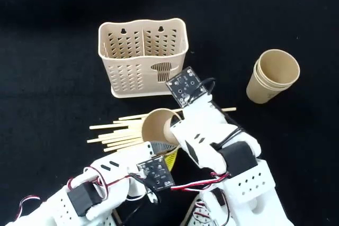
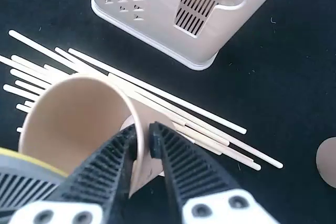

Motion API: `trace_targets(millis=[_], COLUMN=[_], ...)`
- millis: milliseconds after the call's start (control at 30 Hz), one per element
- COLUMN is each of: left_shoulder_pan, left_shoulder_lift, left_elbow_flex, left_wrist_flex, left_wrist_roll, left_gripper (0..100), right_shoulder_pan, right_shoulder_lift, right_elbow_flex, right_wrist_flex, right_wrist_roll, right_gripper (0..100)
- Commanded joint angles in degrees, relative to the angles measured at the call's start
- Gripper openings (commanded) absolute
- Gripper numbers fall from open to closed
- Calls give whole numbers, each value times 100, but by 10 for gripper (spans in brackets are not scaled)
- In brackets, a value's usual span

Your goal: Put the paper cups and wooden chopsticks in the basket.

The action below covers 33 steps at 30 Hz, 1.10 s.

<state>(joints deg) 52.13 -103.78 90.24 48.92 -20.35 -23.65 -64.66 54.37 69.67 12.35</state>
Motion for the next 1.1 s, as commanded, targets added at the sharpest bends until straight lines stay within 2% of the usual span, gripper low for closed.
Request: trace_targets(millis=[0,100,300,567,700,900,1067], left_shoulder_pan=[-40,-303,-866,-901,-1059,-2615,-3864], left_shoulder_lift=[-53,-53,-53,-62,-62,-62,-62], left_elbow_flex=[-637,-831,-1218,-2484,-3169,-3222,-1842], left_wrist_flex=[-35,-35,167,1099,1705,2365,2444], left_wrist_roll=[325,589,1073,1099,1073,1073,1064], left_gripper=[34,50,197,198,198,199,199], right_shoulder_pan=[158,158,167,202,484,1495,2312], right_shoulder_lift=[-48,-57,-66,-66,-66,-48,-13], right_elbow_flex=[-31,84,462,374,31,-1578,-2844], right_wrist_flex=[-176,-202,-360,-510,-475,193,431], right_wrist_roll=[44,44,53,44,35,62,35], right_gripper=[12,12,12,12,12,12,12])
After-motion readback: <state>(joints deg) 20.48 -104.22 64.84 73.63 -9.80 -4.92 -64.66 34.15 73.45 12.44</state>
